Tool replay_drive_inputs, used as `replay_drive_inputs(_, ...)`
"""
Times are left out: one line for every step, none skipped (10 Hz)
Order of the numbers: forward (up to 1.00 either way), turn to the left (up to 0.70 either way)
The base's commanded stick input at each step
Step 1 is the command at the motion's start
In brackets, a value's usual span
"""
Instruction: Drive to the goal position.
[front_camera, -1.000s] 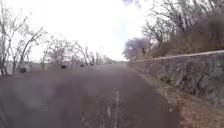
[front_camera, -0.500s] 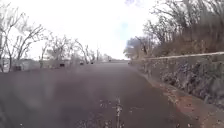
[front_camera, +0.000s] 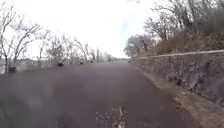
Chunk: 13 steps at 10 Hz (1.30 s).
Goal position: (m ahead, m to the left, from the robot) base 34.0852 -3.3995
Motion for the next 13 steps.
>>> replay_drive_inputs(0.7,0.0)
replay_drive_inputs(0.7,0.0)
replay_drive_inputs(0.7,0.0)
replay_drive_inputs(0.7,0.0)
replay_drive_inputs(0.7,0.0)
replay_drive_inputs(0.7,0.0)
replay_drive_inputs(0.7,0.0)
replay_drive_inputs(0.7,0.0)
replay_drive_inputs(0.7,0.0)
replay_drive_inputs(0.7,0.0)
replay_drive_inputs(0.7,0.0)
replay_drive_inputs(0.7,0.0)
replay_drive_inputs(0.7,0.0)
